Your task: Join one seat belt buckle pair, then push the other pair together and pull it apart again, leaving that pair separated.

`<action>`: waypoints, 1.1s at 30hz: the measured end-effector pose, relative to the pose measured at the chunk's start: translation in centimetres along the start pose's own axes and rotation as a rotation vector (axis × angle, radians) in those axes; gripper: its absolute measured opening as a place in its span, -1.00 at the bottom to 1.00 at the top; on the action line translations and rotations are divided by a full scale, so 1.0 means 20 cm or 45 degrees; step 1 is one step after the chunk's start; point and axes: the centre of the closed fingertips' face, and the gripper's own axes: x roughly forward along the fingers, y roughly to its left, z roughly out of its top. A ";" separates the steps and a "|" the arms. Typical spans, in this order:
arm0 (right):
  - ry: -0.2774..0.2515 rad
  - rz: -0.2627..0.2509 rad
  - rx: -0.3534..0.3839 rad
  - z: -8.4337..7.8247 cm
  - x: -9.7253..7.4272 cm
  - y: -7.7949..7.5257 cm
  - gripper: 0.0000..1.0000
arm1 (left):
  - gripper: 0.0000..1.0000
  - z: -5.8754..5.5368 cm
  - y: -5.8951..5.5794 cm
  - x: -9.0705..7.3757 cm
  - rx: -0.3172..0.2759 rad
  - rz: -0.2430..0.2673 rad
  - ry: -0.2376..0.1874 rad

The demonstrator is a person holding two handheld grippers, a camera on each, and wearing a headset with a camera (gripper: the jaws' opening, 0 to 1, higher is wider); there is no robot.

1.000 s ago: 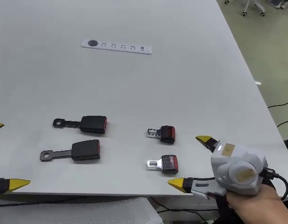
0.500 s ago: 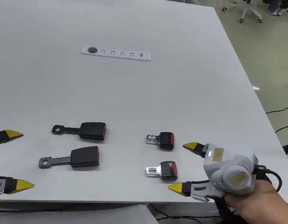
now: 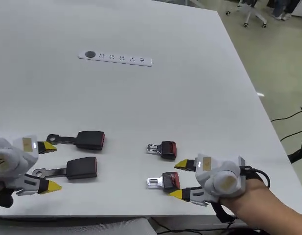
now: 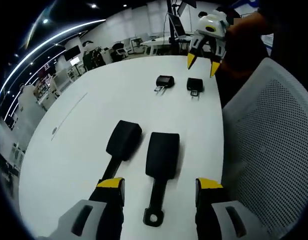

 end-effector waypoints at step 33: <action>0.183 0.222 -0.069 -0.14 0.18 -0.02 -0.34 | -0.36 0.01 -0.03 0.20 0.288 -0.206 0.179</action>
